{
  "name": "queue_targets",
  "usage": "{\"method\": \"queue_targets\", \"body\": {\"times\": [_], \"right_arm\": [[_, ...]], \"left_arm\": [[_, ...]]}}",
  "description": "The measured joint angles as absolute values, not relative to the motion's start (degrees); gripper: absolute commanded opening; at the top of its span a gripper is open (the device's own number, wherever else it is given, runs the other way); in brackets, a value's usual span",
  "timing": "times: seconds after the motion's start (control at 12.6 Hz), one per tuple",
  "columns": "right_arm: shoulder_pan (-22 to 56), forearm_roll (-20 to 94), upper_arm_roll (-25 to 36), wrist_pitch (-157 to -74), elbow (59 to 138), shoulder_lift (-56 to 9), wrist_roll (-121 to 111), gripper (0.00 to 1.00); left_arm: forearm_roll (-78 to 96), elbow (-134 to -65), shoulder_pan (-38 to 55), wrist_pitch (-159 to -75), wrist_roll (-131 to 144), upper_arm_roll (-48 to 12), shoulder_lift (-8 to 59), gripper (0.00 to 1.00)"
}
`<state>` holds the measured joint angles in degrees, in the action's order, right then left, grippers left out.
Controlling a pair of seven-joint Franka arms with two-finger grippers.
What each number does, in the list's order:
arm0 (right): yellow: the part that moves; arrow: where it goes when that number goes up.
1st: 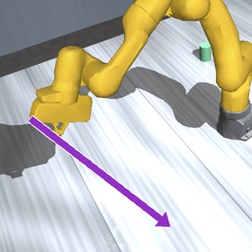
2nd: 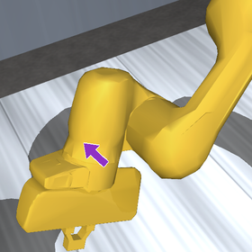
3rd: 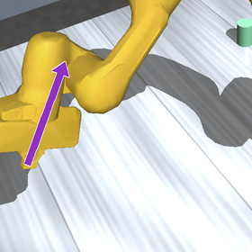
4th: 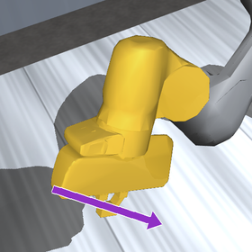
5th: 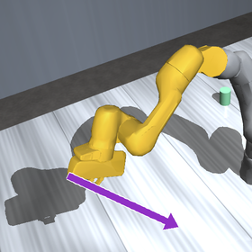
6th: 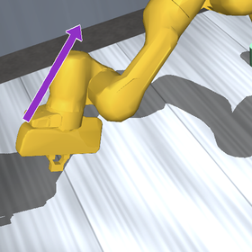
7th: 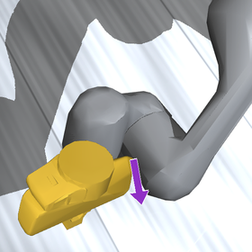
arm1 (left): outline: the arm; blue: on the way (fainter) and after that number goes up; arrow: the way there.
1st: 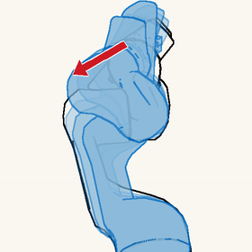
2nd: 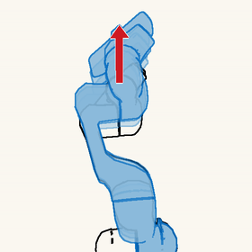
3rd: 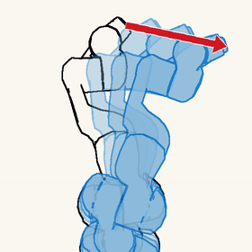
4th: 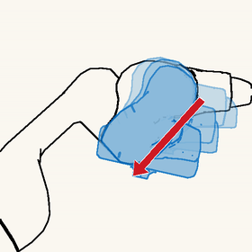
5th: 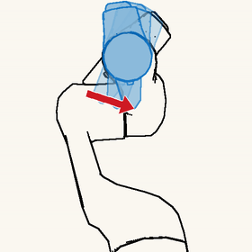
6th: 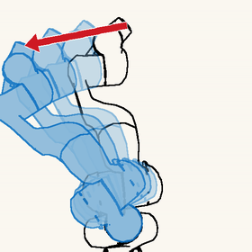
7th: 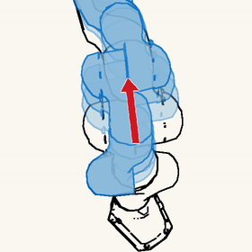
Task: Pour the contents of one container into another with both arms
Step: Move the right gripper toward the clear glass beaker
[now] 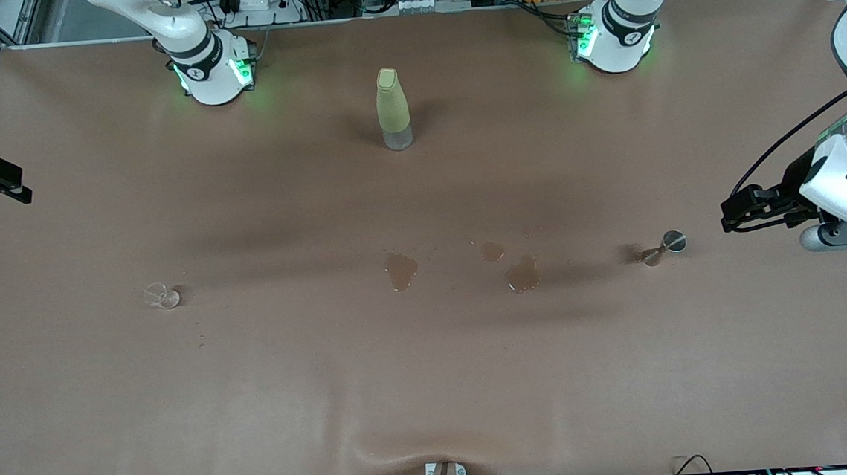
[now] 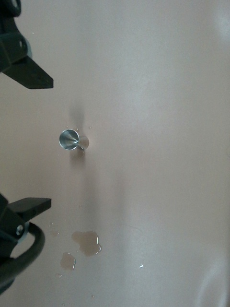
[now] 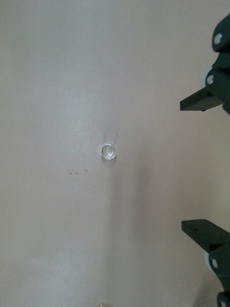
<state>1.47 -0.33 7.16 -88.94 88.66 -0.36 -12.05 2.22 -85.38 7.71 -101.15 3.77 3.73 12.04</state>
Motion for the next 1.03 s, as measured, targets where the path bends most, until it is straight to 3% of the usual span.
{"method": "queue_targets", "body": {"times": [0.71, 1.03], "right_arm": [[0.83, 2.58, 7.59, -89.66, 90.1, -1.58, -15.22, 1.0], [-5.94, 10.59, 8.37, -90.65, 90.65, -5.68, -25.5, 1.0]], "left_arm": [[2.22, -85.34, 7.72, -101.15, 3.77, 3.58, 11.94, 1.0], [2.22, -85.33, 7.75, -101.15, 3.77, 3.48, 11.76, 1.0]]}}
